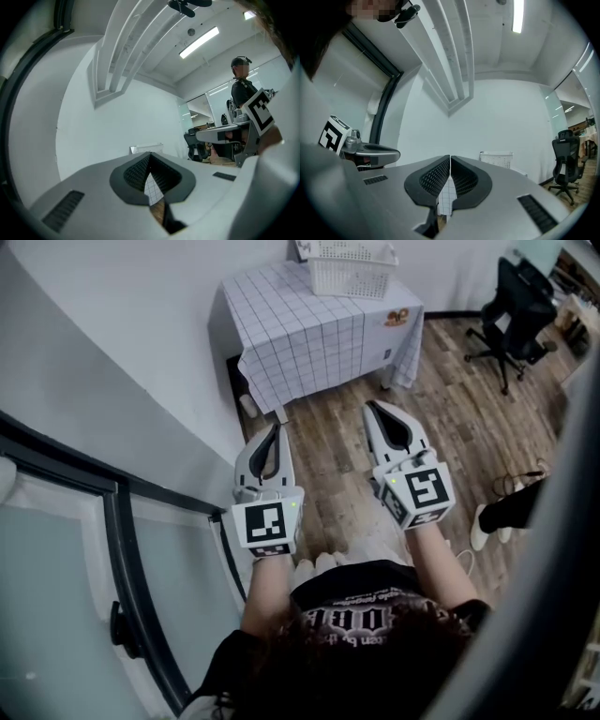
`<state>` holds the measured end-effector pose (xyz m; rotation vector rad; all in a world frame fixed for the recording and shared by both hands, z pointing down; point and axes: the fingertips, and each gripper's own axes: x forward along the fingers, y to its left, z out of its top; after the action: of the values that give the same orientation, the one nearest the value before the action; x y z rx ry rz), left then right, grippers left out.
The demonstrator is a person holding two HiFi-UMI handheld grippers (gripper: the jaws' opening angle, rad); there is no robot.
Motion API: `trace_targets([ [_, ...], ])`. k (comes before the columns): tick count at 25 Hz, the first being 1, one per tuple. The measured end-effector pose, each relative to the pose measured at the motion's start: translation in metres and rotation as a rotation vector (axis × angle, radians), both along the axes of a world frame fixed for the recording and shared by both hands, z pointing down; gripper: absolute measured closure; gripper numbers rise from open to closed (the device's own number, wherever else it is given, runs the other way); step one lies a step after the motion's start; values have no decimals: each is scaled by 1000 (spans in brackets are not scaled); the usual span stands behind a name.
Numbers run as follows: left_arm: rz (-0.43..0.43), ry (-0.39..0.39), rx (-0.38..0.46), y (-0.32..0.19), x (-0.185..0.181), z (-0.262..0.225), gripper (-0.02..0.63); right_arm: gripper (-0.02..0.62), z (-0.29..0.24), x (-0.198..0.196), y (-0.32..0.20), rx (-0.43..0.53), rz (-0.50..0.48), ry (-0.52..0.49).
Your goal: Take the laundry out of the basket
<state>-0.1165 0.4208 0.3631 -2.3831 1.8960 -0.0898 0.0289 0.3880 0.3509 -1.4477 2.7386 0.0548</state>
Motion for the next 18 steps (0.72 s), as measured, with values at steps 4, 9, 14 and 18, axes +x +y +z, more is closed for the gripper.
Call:
trace_targets([
  [4, 7, 4, -1, -14, 4, 2, 604, 566, 7, 4, -10, 10, -15, 31],
  [9, 12, -3, 8, -37, 9, 2, 604, 566, 10, 13, -32, 1, -11, 9],
  [14, 21, -4, 4, -73, 16, 3, 604, 566, 11, 20, -68, -37, 7, 11],
  [18, 28, -7, 13, -110, 25, 0, 604, 566, 9, 27, -107, -18, 1, -7],
])
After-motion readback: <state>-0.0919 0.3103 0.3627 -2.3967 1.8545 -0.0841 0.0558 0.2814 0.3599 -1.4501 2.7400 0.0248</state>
